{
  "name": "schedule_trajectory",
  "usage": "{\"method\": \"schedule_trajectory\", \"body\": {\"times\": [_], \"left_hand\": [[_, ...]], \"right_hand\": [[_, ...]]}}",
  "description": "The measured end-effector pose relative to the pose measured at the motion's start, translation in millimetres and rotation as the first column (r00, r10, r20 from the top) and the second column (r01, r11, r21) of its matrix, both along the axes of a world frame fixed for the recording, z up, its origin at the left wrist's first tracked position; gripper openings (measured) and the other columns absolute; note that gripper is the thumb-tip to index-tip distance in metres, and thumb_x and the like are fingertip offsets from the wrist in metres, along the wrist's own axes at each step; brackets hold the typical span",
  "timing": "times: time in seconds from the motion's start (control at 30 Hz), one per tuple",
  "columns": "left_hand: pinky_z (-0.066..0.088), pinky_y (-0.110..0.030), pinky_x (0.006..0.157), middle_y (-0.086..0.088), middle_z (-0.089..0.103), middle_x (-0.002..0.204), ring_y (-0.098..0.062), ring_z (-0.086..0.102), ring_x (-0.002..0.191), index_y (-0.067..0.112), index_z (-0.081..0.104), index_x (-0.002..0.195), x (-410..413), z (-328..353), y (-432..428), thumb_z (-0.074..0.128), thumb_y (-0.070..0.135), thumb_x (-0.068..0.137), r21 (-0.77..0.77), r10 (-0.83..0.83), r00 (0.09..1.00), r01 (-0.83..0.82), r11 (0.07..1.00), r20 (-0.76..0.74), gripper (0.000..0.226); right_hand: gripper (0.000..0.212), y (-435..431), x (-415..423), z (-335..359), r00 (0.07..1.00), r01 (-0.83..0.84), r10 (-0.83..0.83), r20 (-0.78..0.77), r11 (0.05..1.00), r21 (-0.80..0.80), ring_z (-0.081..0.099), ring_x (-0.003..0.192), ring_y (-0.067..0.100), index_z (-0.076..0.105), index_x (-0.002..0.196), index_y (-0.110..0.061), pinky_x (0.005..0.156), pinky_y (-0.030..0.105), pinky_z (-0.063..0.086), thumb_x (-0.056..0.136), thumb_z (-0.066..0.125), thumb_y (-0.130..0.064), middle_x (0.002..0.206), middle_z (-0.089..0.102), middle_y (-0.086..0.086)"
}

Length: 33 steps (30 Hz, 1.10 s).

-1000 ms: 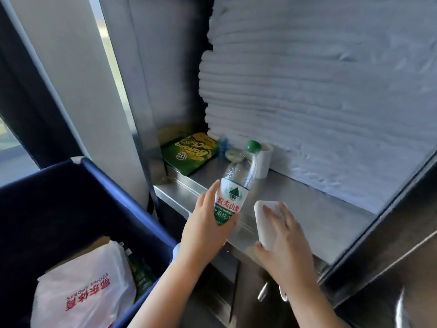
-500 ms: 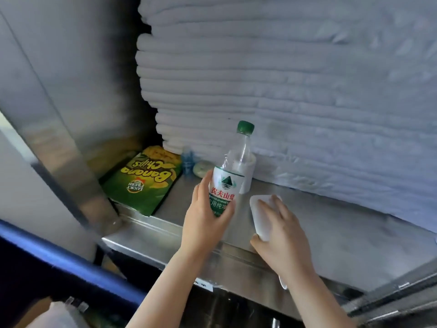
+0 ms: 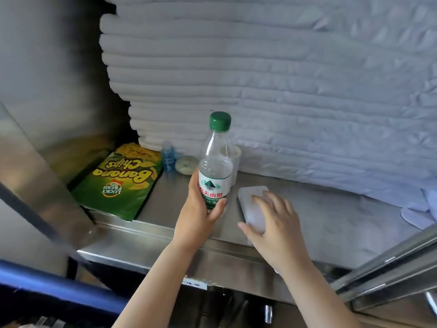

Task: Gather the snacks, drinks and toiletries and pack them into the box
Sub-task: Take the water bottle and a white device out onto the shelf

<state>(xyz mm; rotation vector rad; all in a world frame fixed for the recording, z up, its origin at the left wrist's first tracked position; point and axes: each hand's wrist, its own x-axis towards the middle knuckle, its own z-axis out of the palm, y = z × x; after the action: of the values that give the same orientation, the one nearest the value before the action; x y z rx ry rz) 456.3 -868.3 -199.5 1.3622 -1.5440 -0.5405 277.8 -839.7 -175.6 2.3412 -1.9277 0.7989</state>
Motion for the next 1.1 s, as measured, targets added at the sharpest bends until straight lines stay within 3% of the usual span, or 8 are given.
{"method": "schedule_trajectory", "body": {"times": [0.13,0.33,0.53,0.6,0.7,0.83,0.93,1.1], "left_hand": [[0.042,-0.024,0.071,0.020,0.045,0.128,0.007,0.048,0.097,0.049,0.007,0.135,-1.0,0.3,0.7,0.050,0.058,0.074,-0.011,-0.003,1.000,0.003,1.000,-0.003,0.075],[0.039,-0.012,0.066,0.042,0.042,0.118,0.022,0.048,0.094,0.052,0.006,0.136,1.2,0.7,0.5,0.050,0.059,0.073,0.002,-0.016,1.000,0.016,1.000,-0.026,0.077],[0.039,-0.010,0.067,0.039,0.041,0.122,0.020,0.047,0.099,0.050,0.007,0.139,1.7,-2.7,-0.7,0.053,0.056,0.076,-0.025,-0.013,0.999,0.013,1.000,-0.033,0.078],[0.046,-0.017,0.081,0.023,0.038,0.137,0.010,0.044,0.116,0.045,0.006,0.142,-0.2,0.5,0.9,0.056,0.053,0.078,-0.051,-0.007,0.999,0.005,0.999,-0.037,0.082],[0.031,-0.043,0.109,-0.013,0.021,0.149,-0.018,0.021,0.138,0.021,0.004,0.147,-3.8,3.8,8.2,0.058,0.045,0.085,-0.353,0.134,0.985,-0.087,0.932,0.109,0.085],[0.029,-0.047,0.109,-0.011,0.029,0.144,-0.027,0.029,0.136,0.016,0.023,0.140,-20.0,-4.5,31.0,0.052,0.020,0.089,-0.713,0.064,0.936,0.218,0.666,0.346,0.059],[0.039,-0.045,0.103,-0.015,0.046,0.137,-0.029,0.042,0.130,0.008,0.038,0.135,-37.9,-12.4,41.6,0.055,0.000,0.080,-0.558,-0.082,0.820,0.454,0.695,0.566,0.058],[0.043,-0.044,0.100,-0.015,0.048,0.138,-0.030,0.042,0.131,0.000,0.051,0.131,-43.3,-6.5,31.8,0.062,-0.004,0.076,-0.301,-0.105,0.790,0.349,0.888,0.604,0.056]], "right_hand": [[0.061,8.2,2.9,0.7,0.996,0.075,-0.077,-0.043,0.997,-0.033,0.057,0.094,0.031,0.065,0.104,-0.012,0.074,0.039,0.050,0.055,0.085,-0.043,0.109,0.062,0.005],[0.060,9.7,10.8,5.6,0.978,0.125,-0.117,-0.172,0.991,0.040,0.054,0.095,0.028,0.061,0.108,-0.012,0.074,0.036,0.045,0.060,0.082,-0.042,0.110,0.060,0.003],[0.050,9.9,14.7,10.1,0.971,0.145,-0.148,-0.187,0.989,-0.032,0.059,0.073,0.028,0.066,0.088,-0.010,0.055,0.029,0.046,0.046,0.086,-0.029,0.086,0.065,0.004],[0.051,10.0,12.1,10.5,0.972,0.144,-0.154,-0.177,0.987,-0.073,0.059,0.068,0.027,0.066,0.086,-0.011,0.050,0.027,0.046,0.043,0.086,-0.028,0.081,0.065,0.003],[0.050,9.3,4.8,9.3,0.979,0.156,-0.166,-0.115,0.984,-0.087,0.059,0.066,0.028,0.065,0.084,-0.011,0.046,0.027,0.044,0.041,0.084,-0.026,0.076,0.064,0.002],[0.045,7.9,-5.4,5.7,0.980,0.128,-0.130,-0.152,0.992,-0.021,0.059,0.081,0.022,0.061,0.093,-0.017,0.057,0.028,0.047,0.054,0.076,-0.033,0.090,0.062,-0.004],[0.043,10.1,-13.5,6.5,0.986,0.092,-0.085,-0.145,0.995,0.044,0.059,0.096,0.018,0.059,0.104,-0.020,0.071,0.029,0.050,0.067,0.069,-0.040,0.107,0.062,-0.007],[0.051,16.5,-36.5,14.5,0.996,0.029,-0.021,-0.087,0.996,0.088,0.062,0.091,0.020,0.065,0.106,-0.020,0.068,0.024,0.044,0.057,0.079,-0.025,0.107,0.066,-0.007]]}}
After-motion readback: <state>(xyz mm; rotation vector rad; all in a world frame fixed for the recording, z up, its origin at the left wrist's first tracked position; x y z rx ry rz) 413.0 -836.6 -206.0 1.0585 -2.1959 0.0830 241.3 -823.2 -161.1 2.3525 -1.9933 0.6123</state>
